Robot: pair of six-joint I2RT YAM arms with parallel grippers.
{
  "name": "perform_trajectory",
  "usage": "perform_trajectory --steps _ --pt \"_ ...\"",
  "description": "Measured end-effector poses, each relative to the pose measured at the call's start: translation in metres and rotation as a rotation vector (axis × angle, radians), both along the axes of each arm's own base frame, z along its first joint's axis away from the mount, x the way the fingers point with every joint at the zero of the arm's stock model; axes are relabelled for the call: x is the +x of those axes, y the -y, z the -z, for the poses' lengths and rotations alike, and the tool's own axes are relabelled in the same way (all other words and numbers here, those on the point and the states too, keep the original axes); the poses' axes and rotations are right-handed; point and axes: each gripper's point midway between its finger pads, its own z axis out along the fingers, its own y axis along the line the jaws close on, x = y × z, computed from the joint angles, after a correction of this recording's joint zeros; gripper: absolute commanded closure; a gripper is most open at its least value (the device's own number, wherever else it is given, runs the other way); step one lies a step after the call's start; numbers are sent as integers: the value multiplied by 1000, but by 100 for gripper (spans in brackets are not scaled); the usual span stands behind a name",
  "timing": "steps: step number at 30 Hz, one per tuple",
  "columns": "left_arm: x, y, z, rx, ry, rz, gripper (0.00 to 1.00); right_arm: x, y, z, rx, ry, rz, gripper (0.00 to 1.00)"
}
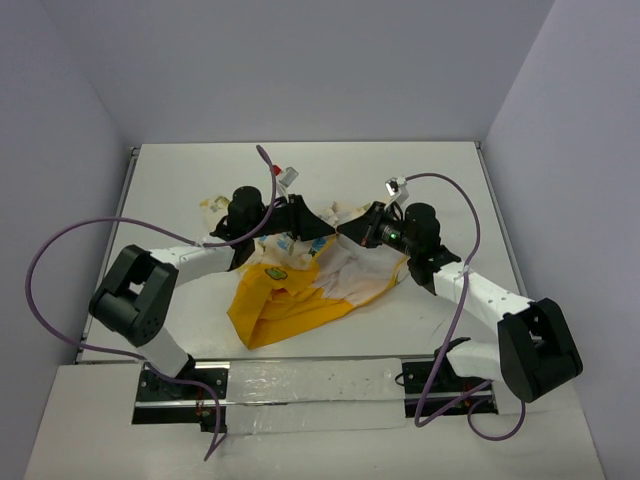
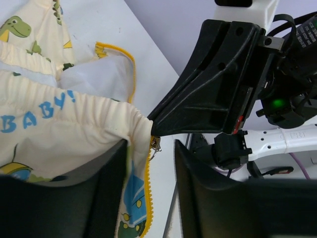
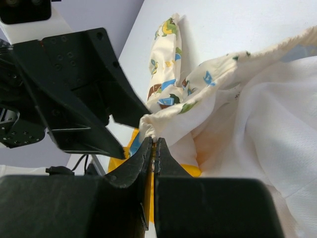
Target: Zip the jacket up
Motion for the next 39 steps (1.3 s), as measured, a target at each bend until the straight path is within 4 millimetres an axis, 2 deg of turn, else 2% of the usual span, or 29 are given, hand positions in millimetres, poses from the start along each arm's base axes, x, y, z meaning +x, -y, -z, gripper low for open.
perform_trajectory --steps 3,8,11,18,20,22,24,25,30,31,36,39 --pt "-2 2 -1 -14 -8 14 57 2 -1 -2 2 3 0 100" --pt "-2 3 2 -17 -16 26 51 2 -1 0 0 -2 0 100" --pt "-3 4 5 -16 -24 31 54 2 -1 0 0 -3 -1 100" --pt "-4 5 6 -26 -45 43 79 2 -1 0 2 -5 -2 100" --pt "-4 5 7 -27 -51 41 82 2 -2 -2 5 -1 -6 100" --pt "-4 5 8 -27 -57 41 96 2 -2 -2 6 0 -8 100" --pt "-4 5 9 -26 -63 41 100 2 -2 -1 5 -3 -8 100" --pt "-3 5 9 -26 -68 40 100 3 -2 0 3 -5 -8 98" --pt "-3 5 11 -30 -95 35 100 3 -2 1 -4 -12 -10 48" --pt "-3 6 10 -34 -105 34 100 3 -2 1 -8 -13 -10 43" --pt "-7 4 13 -71 -196 11 100 2 0 7 -35 -23 -16 31" --pt "-11 1 25 -83 -278 -14 100 1 0 10 -44 -27 -28 27"
